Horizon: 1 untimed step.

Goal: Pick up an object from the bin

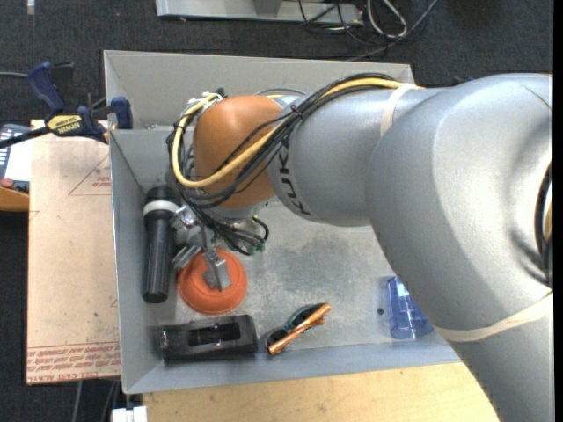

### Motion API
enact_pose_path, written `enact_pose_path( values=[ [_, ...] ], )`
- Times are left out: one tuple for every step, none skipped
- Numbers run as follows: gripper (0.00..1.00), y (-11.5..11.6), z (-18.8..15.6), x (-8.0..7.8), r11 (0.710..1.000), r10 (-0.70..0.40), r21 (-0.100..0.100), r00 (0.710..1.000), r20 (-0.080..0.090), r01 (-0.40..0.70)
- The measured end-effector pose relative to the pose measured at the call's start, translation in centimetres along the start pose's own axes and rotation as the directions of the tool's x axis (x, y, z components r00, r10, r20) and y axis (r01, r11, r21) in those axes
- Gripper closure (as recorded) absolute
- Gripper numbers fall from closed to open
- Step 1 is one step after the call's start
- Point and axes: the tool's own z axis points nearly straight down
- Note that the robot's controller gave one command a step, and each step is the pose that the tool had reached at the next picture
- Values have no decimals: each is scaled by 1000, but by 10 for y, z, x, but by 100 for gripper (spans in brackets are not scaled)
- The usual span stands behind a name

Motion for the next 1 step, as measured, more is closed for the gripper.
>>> enact_pose_path(
  values=[
    [100, -28, 5, 16, 997, -72, -1, 997, 30, 72]
  ],
)
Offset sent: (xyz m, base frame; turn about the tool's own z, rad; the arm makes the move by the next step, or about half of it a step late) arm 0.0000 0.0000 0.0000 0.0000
